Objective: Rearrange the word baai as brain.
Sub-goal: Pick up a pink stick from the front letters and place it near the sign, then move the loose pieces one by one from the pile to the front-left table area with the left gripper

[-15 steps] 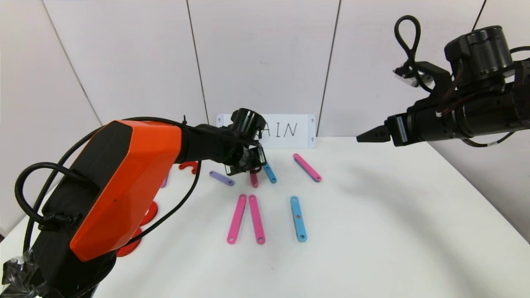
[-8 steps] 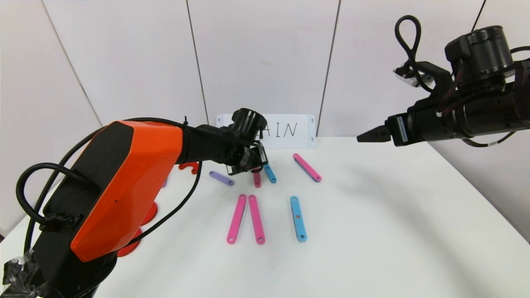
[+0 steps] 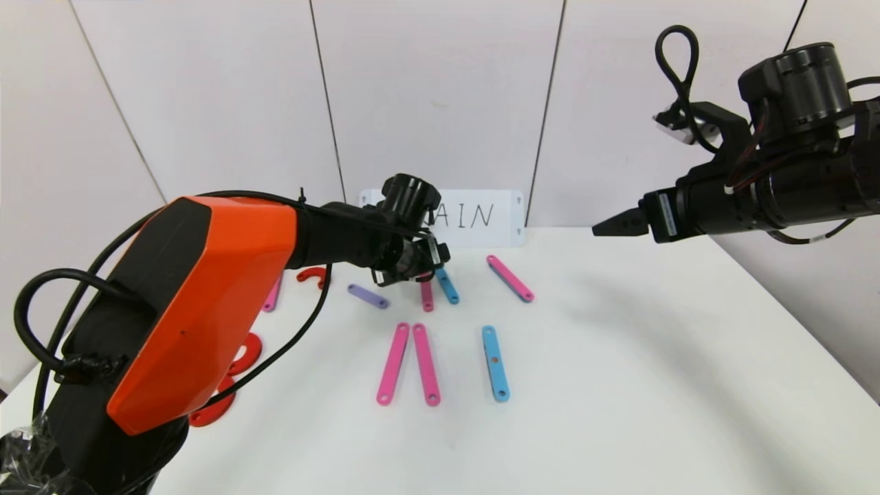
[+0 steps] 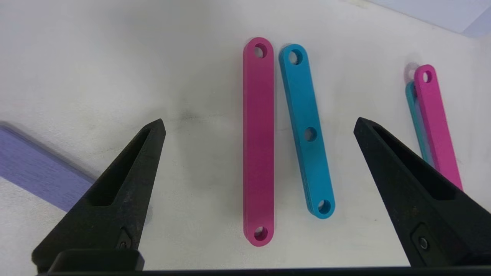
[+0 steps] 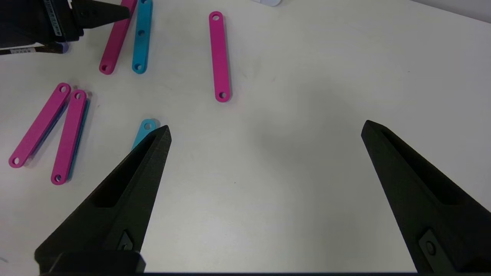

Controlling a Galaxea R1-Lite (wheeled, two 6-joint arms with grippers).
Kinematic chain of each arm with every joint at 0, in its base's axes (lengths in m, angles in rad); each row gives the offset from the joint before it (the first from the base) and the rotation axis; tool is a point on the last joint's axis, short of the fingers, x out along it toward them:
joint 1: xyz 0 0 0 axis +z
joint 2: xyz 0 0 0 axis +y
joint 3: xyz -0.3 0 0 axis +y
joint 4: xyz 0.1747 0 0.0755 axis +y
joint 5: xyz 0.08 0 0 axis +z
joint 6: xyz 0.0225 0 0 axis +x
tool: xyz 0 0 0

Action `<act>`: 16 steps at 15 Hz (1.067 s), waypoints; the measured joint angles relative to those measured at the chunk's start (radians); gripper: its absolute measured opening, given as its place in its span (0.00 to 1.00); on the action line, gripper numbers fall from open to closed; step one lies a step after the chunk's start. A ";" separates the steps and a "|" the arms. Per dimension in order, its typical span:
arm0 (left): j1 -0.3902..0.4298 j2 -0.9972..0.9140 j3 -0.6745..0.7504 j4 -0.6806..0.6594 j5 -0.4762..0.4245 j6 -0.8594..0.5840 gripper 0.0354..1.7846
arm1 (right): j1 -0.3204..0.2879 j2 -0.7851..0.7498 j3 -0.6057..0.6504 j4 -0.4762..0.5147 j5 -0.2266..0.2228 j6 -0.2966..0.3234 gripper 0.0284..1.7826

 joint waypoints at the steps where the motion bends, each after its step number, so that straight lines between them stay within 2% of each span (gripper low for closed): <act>1: 0.005 -0.015 0.000 0.006 0.001 0.010 0.97 | 0.000 0.000 0.000 0.000 0.000 0.000 0.97; 5: 0.057 -0.086 0.007 0.048 0.003 0.140 0.97 | -0.001 0.000 0.000 -0.002 0.001 0.000 0.97; 10: 0.178 -0.161 0.019 0.195 -0.006 0.304 0.97 | -0.001 0.000 0.000 -0.002 0.001 0.000 0.97; 14: 0.289 -0.188 0.028 0.328 -0.019 0.347 0.97 | -0.002 0.001 0.000 -0.002 0.002 0.000 0.97; 16: 0.351 -0.191 0.048 0.339 -0.026 0.350 0.97 | -0.001 0.003 0.000 -0.002 0.001 0.000 0.97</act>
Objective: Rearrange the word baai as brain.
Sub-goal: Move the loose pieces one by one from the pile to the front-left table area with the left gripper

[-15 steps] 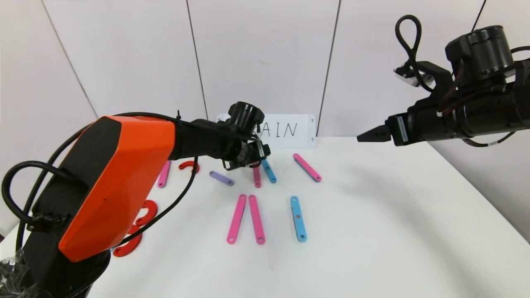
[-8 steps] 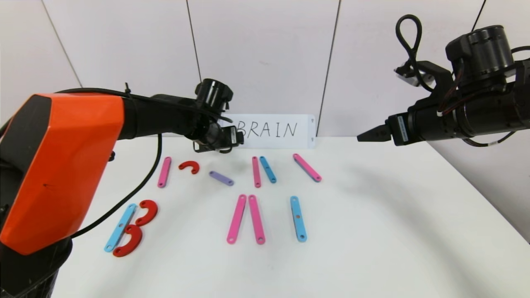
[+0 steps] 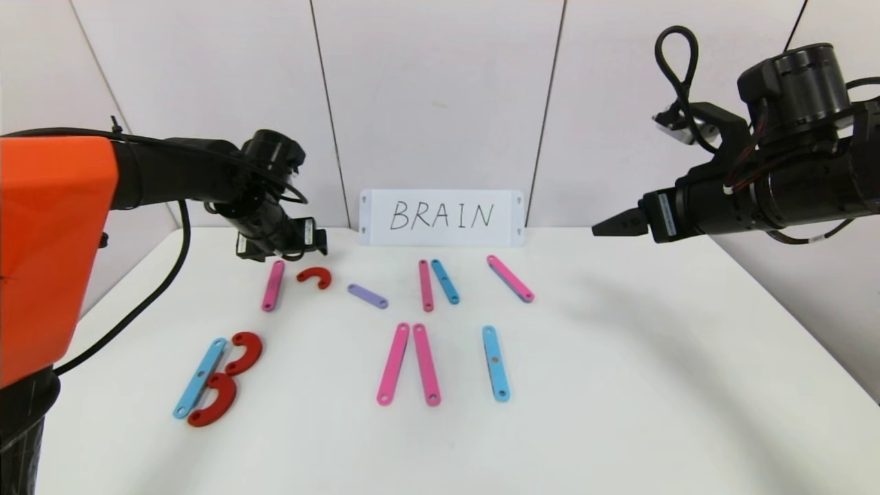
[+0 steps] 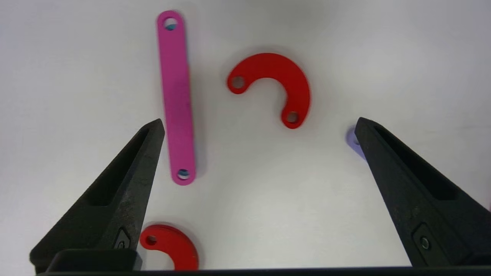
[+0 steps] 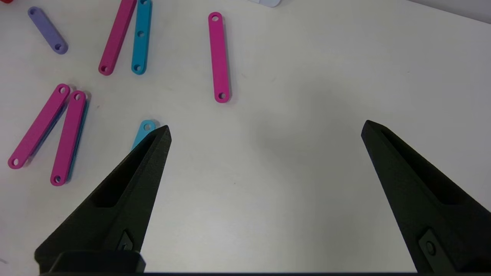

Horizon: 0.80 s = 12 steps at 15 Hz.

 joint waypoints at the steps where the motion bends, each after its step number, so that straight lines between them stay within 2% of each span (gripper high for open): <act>1: 0.029 -0.001 0.007 0.001 -0.016 0.001 0.97 | 0.000 0.001 0.000 0.000 0.000 0.000 0.97; 3: 0.087 -0.003 0.014 0.004 -0.056 0.019 0.97 | 0.000 0.001 0.000 0.001 0.000 0.000 0.97; 6: 0.153 -0.002 0.017 0.042 -0.067 0.085 0.97 | 0.000 0.002 0.000 0.001 0.000 0.000 0.97; 8: 0.180 0.002 0.018 0.097 -0.082 0.126 0.97 | 0.000 0.002 0.000 0.001 0.000 0.000 0.97; 12: 0.216 0.021 0.023 0.112 -0.143 0.160 0.97 | 0.000 0.001 0.000 0.002 0.000 0.000 0.97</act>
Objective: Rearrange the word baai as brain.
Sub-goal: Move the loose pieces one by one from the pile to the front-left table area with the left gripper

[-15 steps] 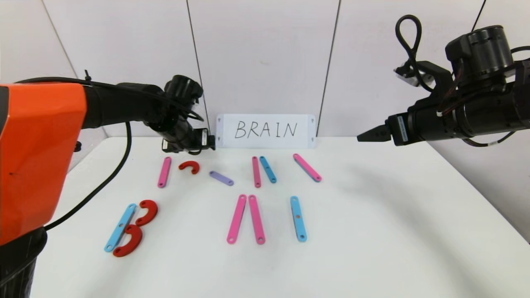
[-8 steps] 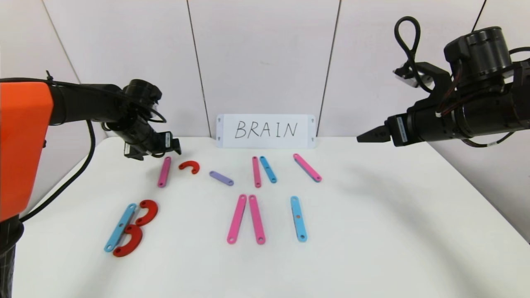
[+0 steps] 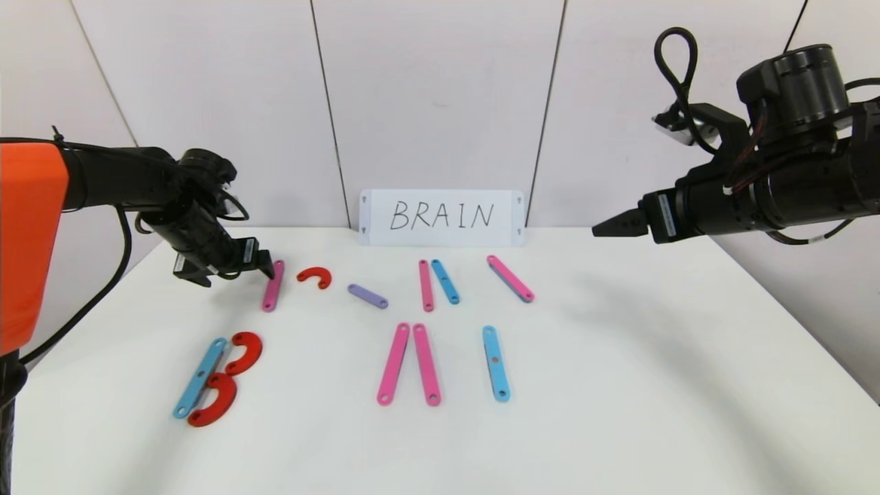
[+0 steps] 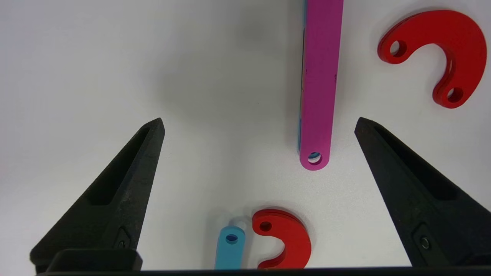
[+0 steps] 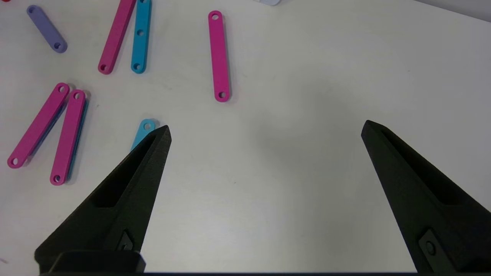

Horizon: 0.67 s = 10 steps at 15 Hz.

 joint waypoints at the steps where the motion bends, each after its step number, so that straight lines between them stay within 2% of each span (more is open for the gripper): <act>1: 0.001 0.004 0.004 0.000 -0.003 0.004 0.97 | 0.000 0.000 0.000 0.000 0.000 0.000 0.97; 10: -0.031 0.072 -0.046 -0.016 0.010 0.008 0.97 | 0.000 -0.001 0.000 0.000 -0.001 0.000 0.97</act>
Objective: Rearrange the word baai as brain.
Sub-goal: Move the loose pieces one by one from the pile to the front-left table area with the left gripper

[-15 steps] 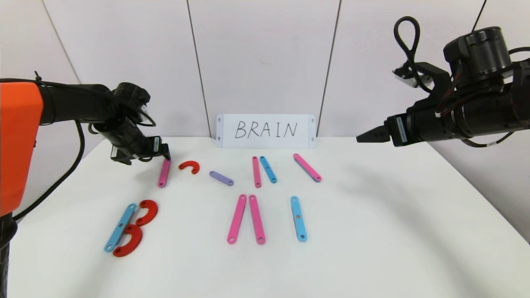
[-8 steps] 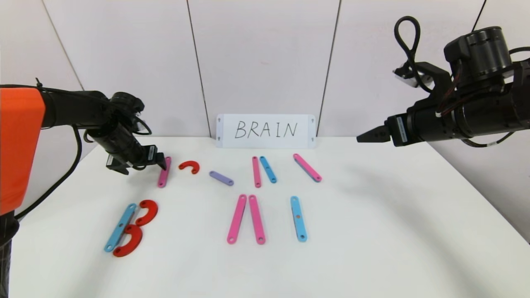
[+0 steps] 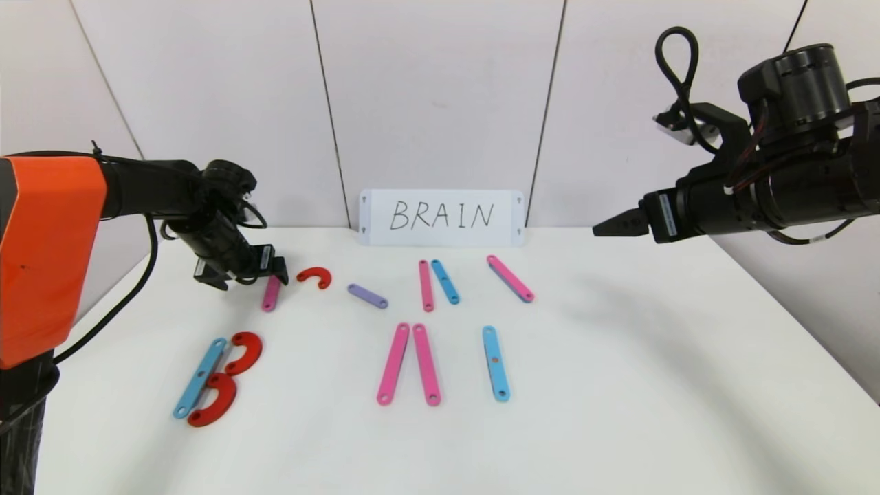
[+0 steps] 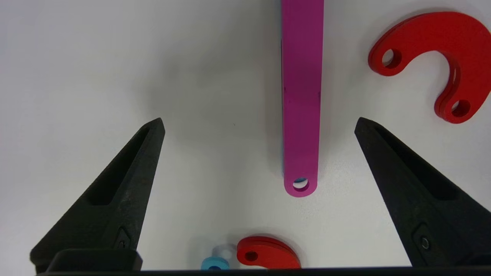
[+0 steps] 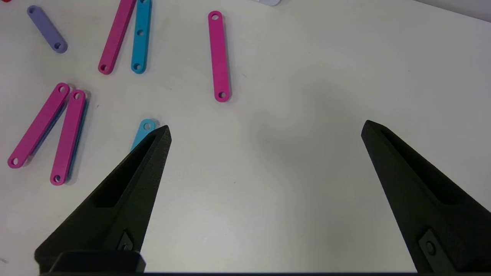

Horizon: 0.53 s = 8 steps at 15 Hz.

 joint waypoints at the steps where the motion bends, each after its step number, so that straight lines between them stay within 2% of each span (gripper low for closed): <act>1: -0.001 0.010 -0.010 -0.005 0.002 0.000 0.97 | 0.000 0.000 0.000 0.000 0.000 0.000 0.97; 8: -0.009 0.043 -0.019 -0.032 0.044 -0.015 0.97 | 0.000 0.000 0.000 0.000 0.000 0.000 0.97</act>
